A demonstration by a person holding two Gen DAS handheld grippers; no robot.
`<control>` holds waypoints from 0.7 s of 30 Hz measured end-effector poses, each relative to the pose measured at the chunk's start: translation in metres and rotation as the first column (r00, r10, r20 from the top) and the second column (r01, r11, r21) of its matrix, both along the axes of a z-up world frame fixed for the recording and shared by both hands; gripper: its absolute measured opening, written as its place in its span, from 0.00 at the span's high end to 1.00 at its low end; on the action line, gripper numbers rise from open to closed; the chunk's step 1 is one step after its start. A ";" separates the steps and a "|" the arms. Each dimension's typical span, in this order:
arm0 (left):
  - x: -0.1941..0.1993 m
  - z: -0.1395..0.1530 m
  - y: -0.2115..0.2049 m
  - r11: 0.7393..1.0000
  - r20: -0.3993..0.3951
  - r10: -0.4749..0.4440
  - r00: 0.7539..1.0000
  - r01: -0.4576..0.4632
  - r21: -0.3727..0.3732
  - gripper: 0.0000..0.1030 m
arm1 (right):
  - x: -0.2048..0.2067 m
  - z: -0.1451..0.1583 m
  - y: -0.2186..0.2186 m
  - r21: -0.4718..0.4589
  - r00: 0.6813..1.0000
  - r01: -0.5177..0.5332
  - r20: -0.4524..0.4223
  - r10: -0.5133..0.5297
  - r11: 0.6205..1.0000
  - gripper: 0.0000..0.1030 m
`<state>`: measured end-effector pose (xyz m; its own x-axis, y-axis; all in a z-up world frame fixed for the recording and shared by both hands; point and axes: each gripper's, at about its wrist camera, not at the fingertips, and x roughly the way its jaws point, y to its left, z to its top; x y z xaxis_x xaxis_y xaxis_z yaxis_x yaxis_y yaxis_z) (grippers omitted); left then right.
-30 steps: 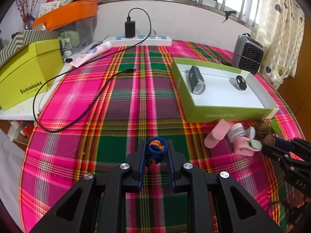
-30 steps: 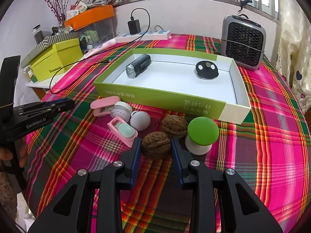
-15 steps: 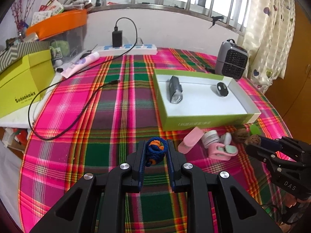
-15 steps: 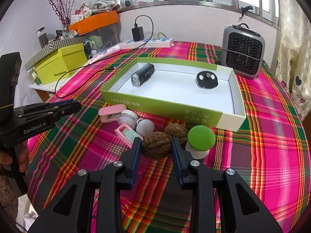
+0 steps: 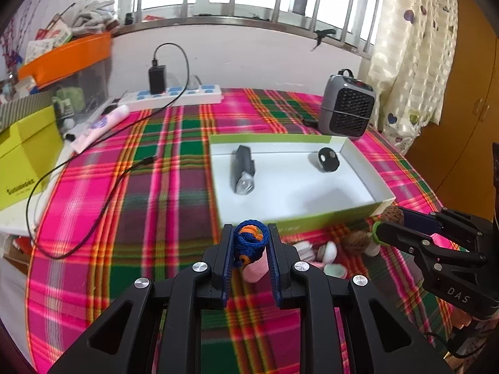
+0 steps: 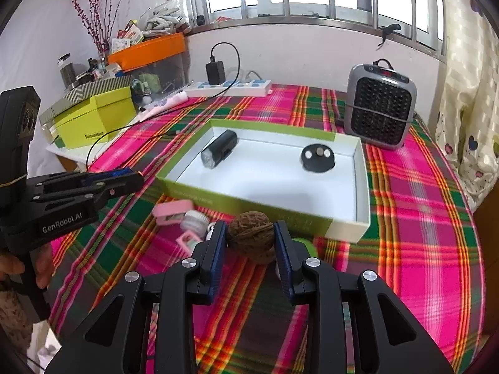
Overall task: Organize objects
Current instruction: 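Grasp a walnut with the right tool while the left tool holds the toy figure, then carry the toy figure with the left tool while the right tool carries the walnut into the box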
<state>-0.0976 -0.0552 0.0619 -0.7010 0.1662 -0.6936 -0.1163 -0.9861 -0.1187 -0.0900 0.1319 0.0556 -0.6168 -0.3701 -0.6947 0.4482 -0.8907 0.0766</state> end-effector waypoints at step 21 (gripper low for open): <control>-0.081 -0.006 0.028 0.998 0.044 -0.049 0.998 0.048 0.033 0.82 | -0.072 -0.004 0.009 0.053 0.999 0.033 0.023 -0.034 0.998 0.69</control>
